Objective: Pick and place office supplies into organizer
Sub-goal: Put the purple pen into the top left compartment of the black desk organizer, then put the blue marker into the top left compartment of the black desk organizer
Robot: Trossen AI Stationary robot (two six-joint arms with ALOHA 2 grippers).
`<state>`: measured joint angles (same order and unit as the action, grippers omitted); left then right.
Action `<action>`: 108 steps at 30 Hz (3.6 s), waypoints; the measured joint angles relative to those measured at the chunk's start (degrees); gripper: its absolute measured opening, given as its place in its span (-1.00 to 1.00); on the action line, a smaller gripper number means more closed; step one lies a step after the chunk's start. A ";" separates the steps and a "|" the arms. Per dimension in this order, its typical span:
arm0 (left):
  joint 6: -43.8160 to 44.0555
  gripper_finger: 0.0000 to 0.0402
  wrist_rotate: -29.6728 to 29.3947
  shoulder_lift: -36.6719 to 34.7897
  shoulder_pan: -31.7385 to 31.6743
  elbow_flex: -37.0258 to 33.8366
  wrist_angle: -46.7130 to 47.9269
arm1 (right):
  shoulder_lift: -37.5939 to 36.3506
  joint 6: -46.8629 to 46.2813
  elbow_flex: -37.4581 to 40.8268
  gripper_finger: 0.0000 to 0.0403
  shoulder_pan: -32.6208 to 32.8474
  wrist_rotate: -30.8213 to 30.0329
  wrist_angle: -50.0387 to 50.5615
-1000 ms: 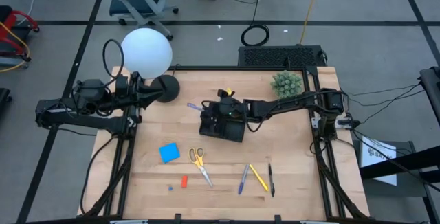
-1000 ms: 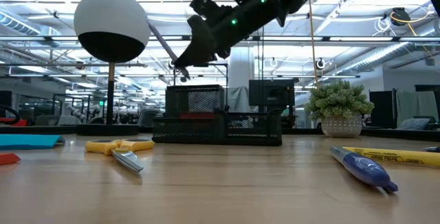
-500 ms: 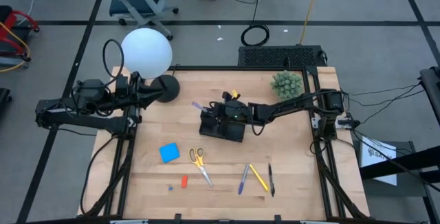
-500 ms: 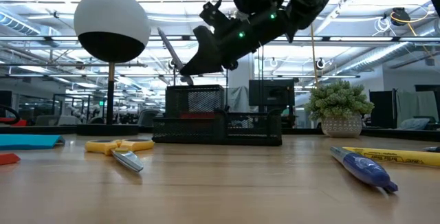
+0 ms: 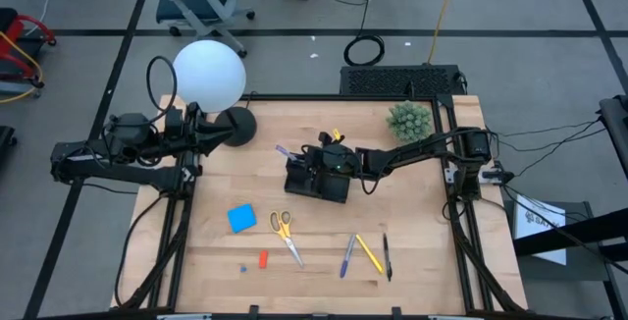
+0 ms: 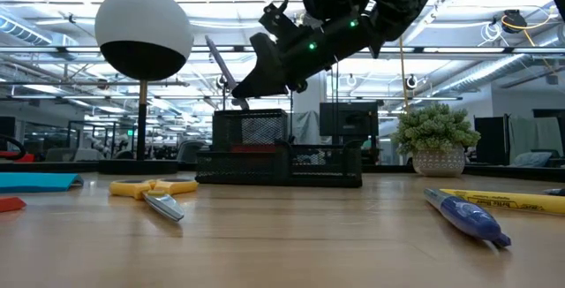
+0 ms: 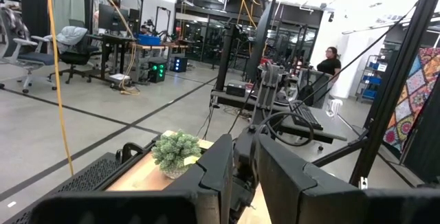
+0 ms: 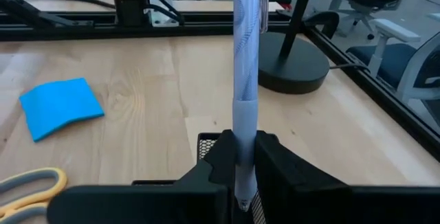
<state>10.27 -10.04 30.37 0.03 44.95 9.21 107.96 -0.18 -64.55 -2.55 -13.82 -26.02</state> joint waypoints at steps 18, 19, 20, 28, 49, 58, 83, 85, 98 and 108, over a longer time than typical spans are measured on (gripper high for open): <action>0.01 -0.64 0.00 0.00 0.00 0.00 0.00 | 0.00 -0.68 0.00 -0.74 0.00 0.04 0.08; 0.00 -0.64 0.00 0.00 0.00 0.00 0.00 | 0.00 -0.68 0.00 -0.74 0.00 0.07 0.08; 0.01 -0.64 0.00 0.00 0.00 0.00 0.00 | 0.00 -0.68 0.00 -0.74 0.00 0.09 0.08; -0.01 -0.64 0.00 0.00 0.00 0.00 0.00 | 0.00 -1.21 0.00 -0.64 0.00 0.11 0.08; -0.01 -0.64 0.00 0.00 0.00 0.00 -0.02 | -1.95 0.99 0.00 -0.49 0.25 0.11 1.42; 0.02 -0.64 0.00 0.00 0.00 0.00 -0.04 | -5.78 4.45 -0.06 -0.48 2.68 -6.36 6.80; 0.00 -0.64 -0.01 -0.01 0.00 0.00 -0.02 | -10.69 8.87 -0.07 -0.48 13.56 -5.12 28.47; 0.00 -0.64 -0.01 -0.01 0.00 0.00 -0.02 | -11.24 8.69 -0.07 -0.48 14.70 -2.70 30.27; 0.00 -0.64 0.00 -0.02 0.00 0.00 -0.02 | -11.39 6.87 -0.75 -0.48 20.76 2.12 35.75; -0.01 -0.64 0.00 -0.01 0.00 0.00 -0.02 | -10.04 7.17 -6.52 -0.48 22.50 6.62 42.19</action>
<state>10.26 -10.04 30.36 0.03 44.95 9.19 97.92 6.99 -71.07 19.95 -7.20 16.18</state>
